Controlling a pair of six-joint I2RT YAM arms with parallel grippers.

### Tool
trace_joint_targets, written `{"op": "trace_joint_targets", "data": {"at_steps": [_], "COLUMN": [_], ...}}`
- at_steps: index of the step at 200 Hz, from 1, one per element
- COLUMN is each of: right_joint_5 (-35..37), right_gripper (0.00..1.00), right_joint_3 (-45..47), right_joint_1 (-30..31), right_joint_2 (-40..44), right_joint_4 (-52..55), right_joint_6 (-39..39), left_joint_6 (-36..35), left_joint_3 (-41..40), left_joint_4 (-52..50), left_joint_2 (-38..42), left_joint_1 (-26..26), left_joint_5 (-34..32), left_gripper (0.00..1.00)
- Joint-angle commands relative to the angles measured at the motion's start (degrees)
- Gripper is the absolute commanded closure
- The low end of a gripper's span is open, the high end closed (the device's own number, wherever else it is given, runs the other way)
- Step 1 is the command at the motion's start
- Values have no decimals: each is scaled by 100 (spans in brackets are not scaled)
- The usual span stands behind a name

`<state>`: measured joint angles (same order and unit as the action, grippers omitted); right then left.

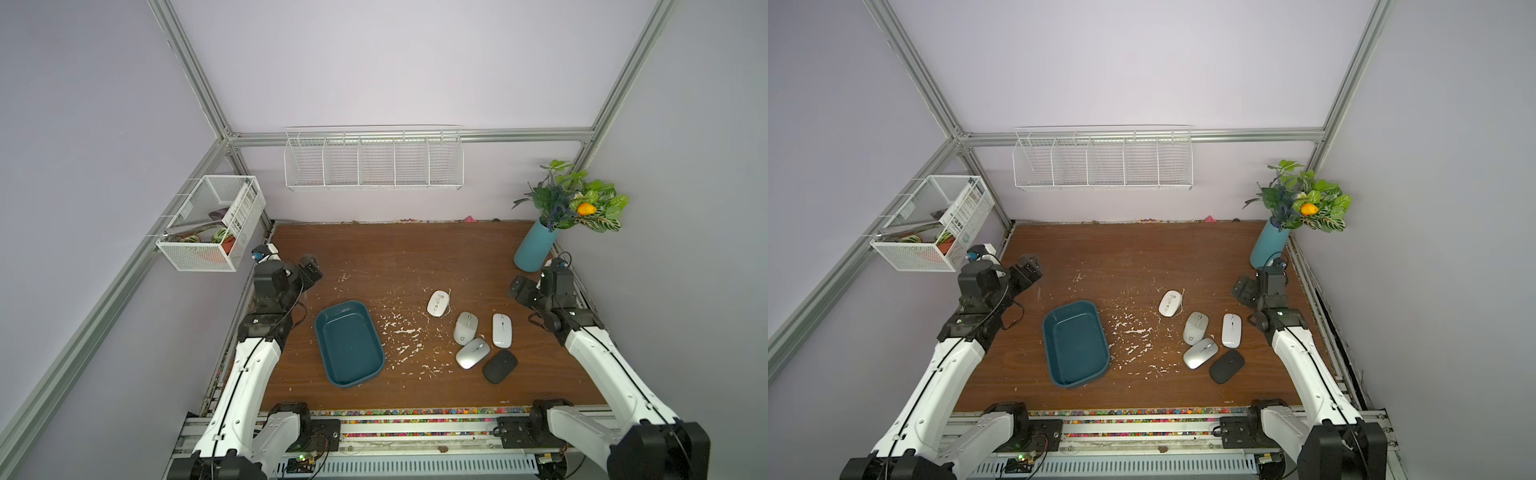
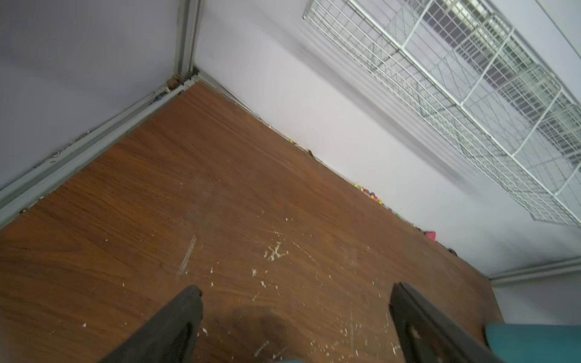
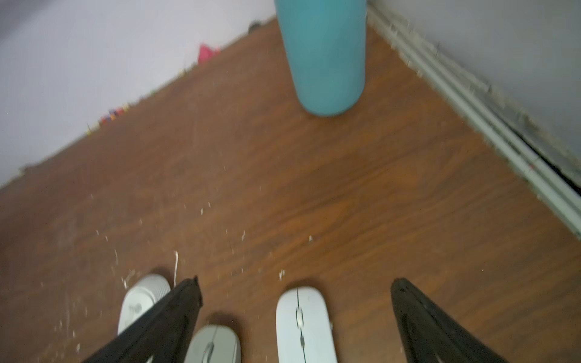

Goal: Put the mouse in the storage box
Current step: Pick up the mouse from the center of the board.

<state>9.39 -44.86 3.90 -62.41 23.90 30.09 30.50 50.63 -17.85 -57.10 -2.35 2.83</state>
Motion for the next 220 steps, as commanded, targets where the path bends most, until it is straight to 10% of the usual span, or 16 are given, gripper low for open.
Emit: {"op": "trace_joint_targets", "data": {"at_steps": [1, 220], "right_joint_5": [197, -613], "right_gripper": [1, 28], "right_joint_3": [-236, -190], "right_joint_1": [450, 498], "right_joint_2": [-264, -2800], "right_joint_4": [1844, 1433], "right_joint_6": [128, 103], "left_joint_6": [-788, -1052], "left_joint_3": [502, -431], "left_joint_4": [-1878, -1826], "left_joint_2": [-74, 938], "left_joint_1": [24, 24], "left_joint_5": [818, 922], "left_gripper": [6, 8]}}
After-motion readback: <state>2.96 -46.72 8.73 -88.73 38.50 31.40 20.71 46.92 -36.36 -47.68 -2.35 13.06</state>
